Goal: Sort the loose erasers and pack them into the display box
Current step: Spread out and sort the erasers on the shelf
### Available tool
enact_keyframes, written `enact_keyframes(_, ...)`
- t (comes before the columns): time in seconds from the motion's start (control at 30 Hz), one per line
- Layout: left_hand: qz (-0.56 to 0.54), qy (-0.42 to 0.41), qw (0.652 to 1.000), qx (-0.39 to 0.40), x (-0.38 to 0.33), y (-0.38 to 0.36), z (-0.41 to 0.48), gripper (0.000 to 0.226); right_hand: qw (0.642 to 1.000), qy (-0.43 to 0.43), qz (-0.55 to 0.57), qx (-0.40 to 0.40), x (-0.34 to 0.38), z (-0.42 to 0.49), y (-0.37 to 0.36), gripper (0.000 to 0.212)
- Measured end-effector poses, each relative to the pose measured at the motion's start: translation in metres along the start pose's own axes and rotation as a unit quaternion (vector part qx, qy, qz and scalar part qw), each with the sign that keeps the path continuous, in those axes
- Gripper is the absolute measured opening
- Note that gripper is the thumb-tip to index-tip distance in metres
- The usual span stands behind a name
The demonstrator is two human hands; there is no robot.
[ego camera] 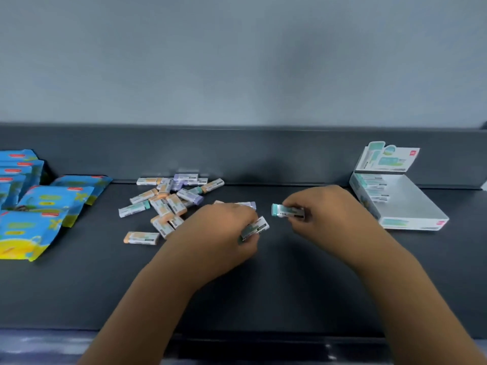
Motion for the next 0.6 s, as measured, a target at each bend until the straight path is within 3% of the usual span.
enact_keyframes(0.1, 0.017, -0.01, 1.0, -0.013, -0.016, 0.003, 0.009, 0.014, 1.0, 0.007, -0.01, -0.012, -0.004, -0.005, 0.008, 0.01)
enact_keyframes(0.37, 0.073, -0.045, 0.996, -0.019, -0.049, -0.016, 0.04, 0.022, 0.999, -0.012, 0.017, -0.049, -0.037, -0.022, 0.014, 0.012)
enact_keyframes(0.6, 0.081, -0.006, 0.997, -0.015, -0.082, -0.03, 0.065, 0.028, 0.999, -0.013, 0.023, -0.032, -0.08, -0.03, 0.033, 0.012)
Point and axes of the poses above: each hand's wrist, its own z-axis towards the middle knuckle, its own y-axis out of the back of the hand, x = y × z, the point moved 5 cm from there along z, towards the middle knuckle, and after that the axes turned 8 degrees about y, right-handed, at the moved point
